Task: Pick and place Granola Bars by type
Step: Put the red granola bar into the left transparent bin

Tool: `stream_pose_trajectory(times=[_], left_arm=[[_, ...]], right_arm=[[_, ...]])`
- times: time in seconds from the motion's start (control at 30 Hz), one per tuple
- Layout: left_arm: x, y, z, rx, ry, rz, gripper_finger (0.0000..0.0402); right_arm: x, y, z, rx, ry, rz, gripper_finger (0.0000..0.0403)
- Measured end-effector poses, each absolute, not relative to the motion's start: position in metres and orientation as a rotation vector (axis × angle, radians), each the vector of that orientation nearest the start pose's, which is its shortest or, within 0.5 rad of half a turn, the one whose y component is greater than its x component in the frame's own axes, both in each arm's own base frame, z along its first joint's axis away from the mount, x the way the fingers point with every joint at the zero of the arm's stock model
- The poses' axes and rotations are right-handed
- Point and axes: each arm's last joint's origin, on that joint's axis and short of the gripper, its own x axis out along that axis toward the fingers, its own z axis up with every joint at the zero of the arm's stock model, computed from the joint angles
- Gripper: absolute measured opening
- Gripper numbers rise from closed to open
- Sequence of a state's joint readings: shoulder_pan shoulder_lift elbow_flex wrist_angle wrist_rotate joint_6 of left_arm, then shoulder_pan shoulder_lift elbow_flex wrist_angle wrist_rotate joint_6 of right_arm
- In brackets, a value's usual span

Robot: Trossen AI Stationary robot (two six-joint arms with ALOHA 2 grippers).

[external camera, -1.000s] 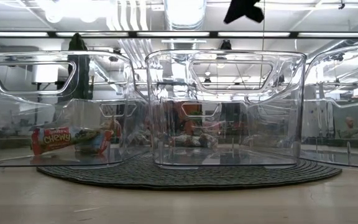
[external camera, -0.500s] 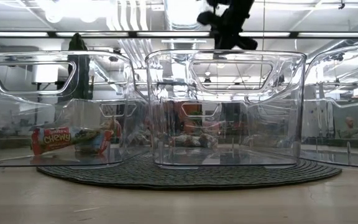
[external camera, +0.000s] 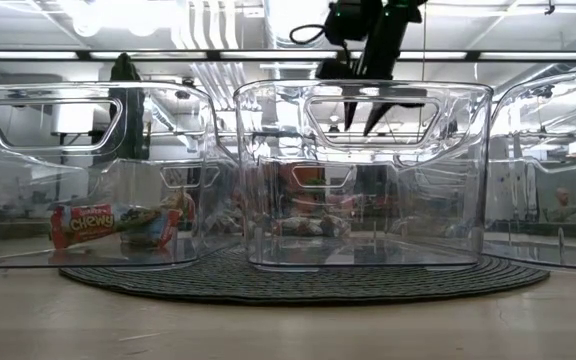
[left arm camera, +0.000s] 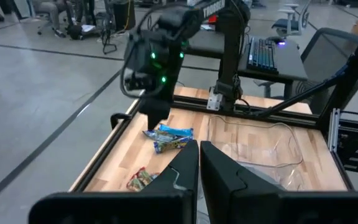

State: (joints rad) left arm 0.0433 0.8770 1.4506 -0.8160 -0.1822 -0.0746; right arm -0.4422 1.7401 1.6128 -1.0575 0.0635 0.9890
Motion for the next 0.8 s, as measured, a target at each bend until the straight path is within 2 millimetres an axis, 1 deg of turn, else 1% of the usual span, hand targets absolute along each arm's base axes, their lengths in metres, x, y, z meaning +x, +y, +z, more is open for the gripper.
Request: stream_pose_trajectory(times=[0.2, 0.43, 0.57, 0.8], left_arm=[[0.115, 0.01, 0.465, -0.056, 0.251, 0.234, 0.0], [0.115, 0.01, 0.465, -0.057, 0.253, 0.234, 0.0], [0.115, 0.01, 0.465, -0.059, 0.252, 0.234, 0.0], [0.115, 0.01, 0.465, -0.06, 0.252, 0.234, 0.0]], right_arm=[[0.324, -0.138, 0.276, 1.139, 0.865, -1.018, 0.0212], [0.327, -0.129, 0.246, 1.204, 0.825, -1.034, 0.0255], [0.327, -0.129, 0.235, 1.234, 0.794, -1.033, 0.0266], [0.327, -0.129, 0.225, 1.259, 0.79, -1.029, 0.0261]])
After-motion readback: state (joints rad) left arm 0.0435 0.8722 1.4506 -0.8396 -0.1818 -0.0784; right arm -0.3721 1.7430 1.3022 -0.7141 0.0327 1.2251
